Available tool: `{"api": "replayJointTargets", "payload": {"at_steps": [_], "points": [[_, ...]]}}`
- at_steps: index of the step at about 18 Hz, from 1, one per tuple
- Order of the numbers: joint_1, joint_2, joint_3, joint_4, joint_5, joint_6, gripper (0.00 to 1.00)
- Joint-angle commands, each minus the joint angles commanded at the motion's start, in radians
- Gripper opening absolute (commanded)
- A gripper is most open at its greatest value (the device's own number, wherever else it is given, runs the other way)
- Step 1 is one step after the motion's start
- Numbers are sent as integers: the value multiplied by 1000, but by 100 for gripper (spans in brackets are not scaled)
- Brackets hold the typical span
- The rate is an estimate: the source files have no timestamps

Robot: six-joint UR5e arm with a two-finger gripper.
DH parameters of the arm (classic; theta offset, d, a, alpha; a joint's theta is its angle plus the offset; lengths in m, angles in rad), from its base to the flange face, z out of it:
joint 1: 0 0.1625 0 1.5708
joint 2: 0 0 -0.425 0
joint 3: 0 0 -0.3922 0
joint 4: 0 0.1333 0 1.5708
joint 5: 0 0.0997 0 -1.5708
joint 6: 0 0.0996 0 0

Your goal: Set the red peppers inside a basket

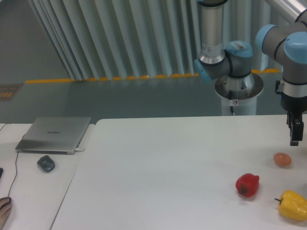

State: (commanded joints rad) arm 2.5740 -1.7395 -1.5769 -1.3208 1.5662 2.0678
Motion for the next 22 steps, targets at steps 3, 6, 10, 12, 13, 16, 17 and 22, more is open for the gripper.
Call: {"api": "replayJointTargets", "payload": {"at_steps": [3,6,10,12,13,16,17,22], "points": [[2,0,0,-2,2,0,100],[0,6,0,-2,8,0,100],[-2,9,-11,-2,3,2,100],[-3,12,-28,9,-8,-3,100],[-3,14,-31,11,-11,-8,100],[-35,12,-32,11,-5,-11,100],[-50,11,-32,11,3,-14,100],[-101,-11,-34,12,-11,-476,100]]}}
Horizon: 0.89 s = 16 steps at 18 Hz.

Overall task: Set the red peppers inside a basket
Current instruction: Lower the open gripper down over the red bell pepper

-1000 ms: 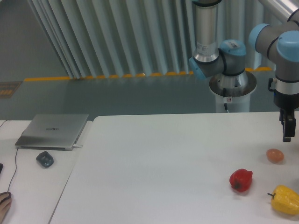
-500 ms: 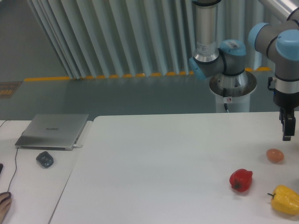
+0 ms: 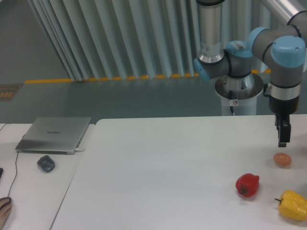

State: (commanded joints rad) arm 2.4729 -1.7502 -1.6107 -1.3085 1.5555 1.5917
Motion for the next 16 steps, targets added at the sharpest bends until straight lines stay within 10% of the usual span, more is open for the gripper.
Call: {"api": "replayJointTargets", "payload": {"at_steps": [16], "points": [[-157,-118,-9,164,0,-651,100]]}}
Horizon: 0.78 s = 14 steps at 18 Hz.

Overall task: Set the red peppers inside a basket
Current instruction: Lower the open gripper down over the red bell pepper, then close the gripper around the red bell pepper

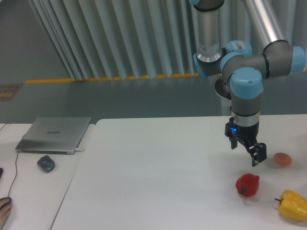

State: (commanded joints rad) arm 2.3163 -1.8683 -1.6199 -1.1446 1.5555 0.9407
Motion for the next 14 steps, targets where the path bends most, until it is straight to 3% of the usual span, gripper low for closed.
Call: {"api": "replayJointTargets", "payload": {"at_steps": [5,14], "points": [[-14,-35,0,54,6,-105,100],[-14,-88,-11,128,32,-126,100]]}}
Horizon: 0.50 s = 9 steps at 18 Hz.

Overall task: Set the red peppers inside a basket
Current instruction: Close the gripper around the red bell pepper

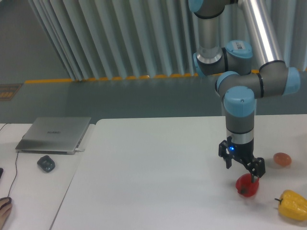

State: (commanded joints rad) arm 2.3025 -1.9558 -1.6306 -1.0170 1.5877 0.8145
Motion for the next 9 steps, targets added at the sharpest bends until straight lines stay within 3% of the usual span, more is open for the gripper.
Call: {"api": "replayJointTargets", "payload": {"at_steps": [9], "points": [[2,-31,0,26,23,-2,100]]}}
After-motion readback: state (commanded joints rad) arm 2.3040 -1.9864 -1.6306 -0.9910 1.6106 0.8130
